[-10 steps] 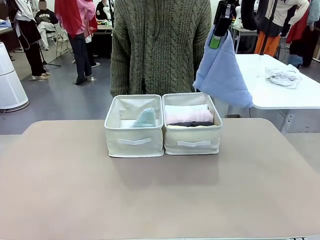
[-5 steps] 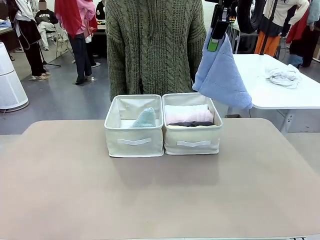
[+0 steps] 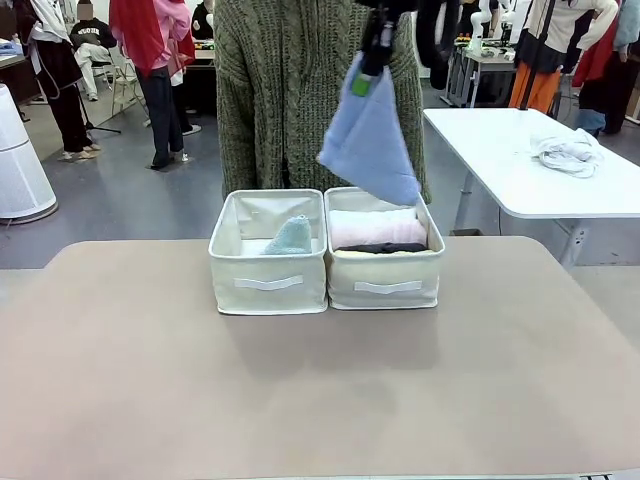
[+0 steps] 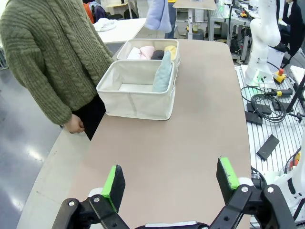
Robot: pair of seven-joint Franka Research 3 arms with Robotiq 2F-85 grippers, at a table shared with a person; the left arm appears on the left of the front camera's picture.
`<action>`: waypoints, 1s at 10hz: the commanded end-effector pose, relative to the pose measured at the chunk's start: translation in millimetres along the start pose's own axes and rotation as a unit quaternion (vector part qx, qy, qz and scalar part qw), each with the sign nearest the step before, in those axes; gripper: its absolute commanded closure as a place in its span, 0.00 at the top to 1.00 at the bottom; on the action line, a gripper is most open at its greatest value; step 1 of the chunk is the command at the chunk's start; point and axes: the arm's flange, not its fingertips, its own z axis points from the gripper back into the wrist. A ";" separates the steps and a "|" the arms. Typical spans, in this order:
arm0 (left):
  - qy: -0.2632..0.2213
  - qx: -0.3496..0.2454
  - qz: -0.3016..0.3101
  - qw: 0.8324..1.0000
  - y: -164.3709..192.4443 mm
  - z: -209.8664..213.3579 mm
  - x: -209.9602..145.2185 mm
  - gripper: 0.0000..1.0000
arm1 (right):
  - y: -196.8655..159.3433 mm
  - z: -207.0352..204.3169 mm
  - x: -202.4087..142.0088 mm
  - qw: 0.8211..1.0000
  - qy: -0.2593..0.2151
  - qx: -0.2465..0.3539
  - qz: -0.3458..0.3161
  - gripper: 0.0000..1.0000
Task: Sort the towels based on their folding style.
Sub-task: Pick up another triangle-folded towel from the table and place it in the left Fabric basket.
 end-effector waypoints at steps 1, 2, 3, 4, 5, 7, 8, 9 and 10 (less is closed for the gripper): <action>-0.004 0.003 0.009 1.000 -2.6 0.0 1.7 1.00 | -32.1 -3.4 30.0 1.000 -0.008 0.001 0.024 0.15; -0.004 0.003 0.009 1.000 -2.6 0.0 1.7 1.00 | -40.6 -14.1 41.9 0.999 -0.012 0.012 0.030 0.15; -0.004 0.003 0.009 1.000 -2.6 0.0 1.7 1.00 | -50.0 -25.1 56.0 0.999 -0.021 0.024 0.038 0.15; -0.004 0.003 0.009 1.000 -2.6 0.0 1.7 1.00 | -55.9 -33.4 69.0 0.998 -0.024 0.027 0.043 0.15; -0.004 0.003 0.009 1.000 -2.6 0.0 1.7 1.00 | -61.0 -41.3 80.6 0.998 -0.029 0.025 0.051 0.15; -0.004 0.003 0.009 1.000 -2.6 0.0 1.7 1.00 | -68.0 -63.0 98.4 0.997 -0.033 0.030 0.063 0.15; -0.004 0.003 0.009 1.000 -2.6 0.0 1.7 1.00 | -70.6 -72.8 104.3 0.996 -0.038 0.029 0.069 0.15; -0.004 0.003 0.009 1.000 -2.6 0.0 1.7 1.00 | -70.8 -78.7 107.3 0.996 -0.042 0.031 0.077 0.15; -0.004 0.003 0.009 1.000 -2.6 0.0 1.7 1.00 | -40.1 -80.5 81.7 0.997 -0.041 0.030 0.057 0.15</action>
